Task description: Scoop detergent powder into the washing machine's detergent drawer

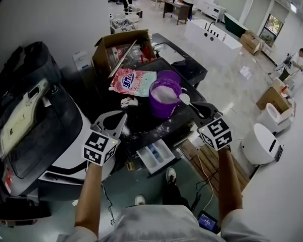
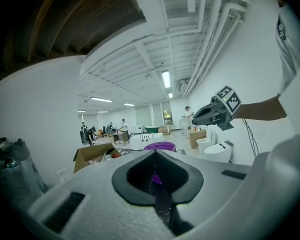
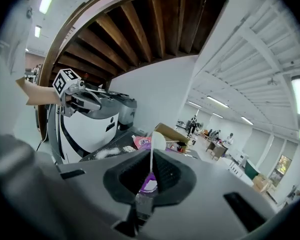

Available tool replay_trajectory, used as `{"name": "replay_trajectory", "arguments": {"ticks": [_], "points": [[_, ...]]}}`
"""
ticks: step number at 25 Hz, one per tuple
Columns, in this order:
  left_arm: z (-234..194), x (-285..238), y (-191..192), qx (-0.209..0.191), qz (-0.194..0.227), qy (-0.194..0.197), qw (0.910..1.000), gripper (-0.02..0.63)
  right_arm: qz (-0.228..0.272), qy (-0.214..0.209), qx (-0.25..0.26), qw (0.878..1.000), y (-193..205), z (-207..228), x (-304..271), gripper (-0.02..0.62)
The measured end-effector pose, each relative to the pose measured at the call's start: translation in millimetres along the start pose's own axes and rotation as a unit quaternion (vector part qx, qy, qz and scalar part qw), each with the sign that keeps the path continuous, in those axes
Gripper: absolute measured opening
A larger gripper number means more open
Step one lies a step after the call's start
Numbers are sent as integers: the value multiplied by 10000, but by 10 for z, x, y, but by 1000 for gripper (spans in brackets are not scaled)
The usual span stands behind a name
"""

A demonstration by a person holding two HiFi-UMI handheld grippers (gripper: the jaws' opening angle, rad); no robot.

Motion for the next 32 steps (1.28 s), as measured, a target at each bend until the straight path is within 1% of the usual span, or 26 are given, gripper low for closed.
{"name": "replay_trajectory", "arguments": {"ticks": [7,10,13,16,19,23,28,32], "points": [[-277,-456,-32,249,-135,-535,9982,6,-223,-896,371,9950,80,477,-931,15],[-360,-629,-42,368,-167,-777,9962,6,-375,-1316,648,9885,122,567,-1290,15],[-408,-771,-39,493,-211,-979,9937,6,-578,-1707,982,9787,190,632,-1569,15],[-449,-839,-10,608,-294,-1201,9905,6,-767,-2174,1332,9639,260,624,-1791,14],[-502,-881,27,720,-366,-1419,9866,6,-976,-2615,1731,9445,335,581,-1973,14],[-565,-953,63,834,-429,-1612,9825,6,-1120,-3054,2223,9191,384,532,-2158,14],[-593,-1016,128,915,-487,-1767,9788,6,-1319,-3401,2827,8871,445,438,-2298,14],[-602,-1036,182,987,-531,-1861,9761,6,-1401,-3446,3105,8748,474,397,-2371,14]]}}
Point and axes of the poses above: the fingertips, and each gripper's own axes: x backward along the fingers, z to its right, y out of its underside, the point moved 5 cm from there along x, backward along the fingers, and after that the axes turned 4 degrees about x, right-handed, at the moved point
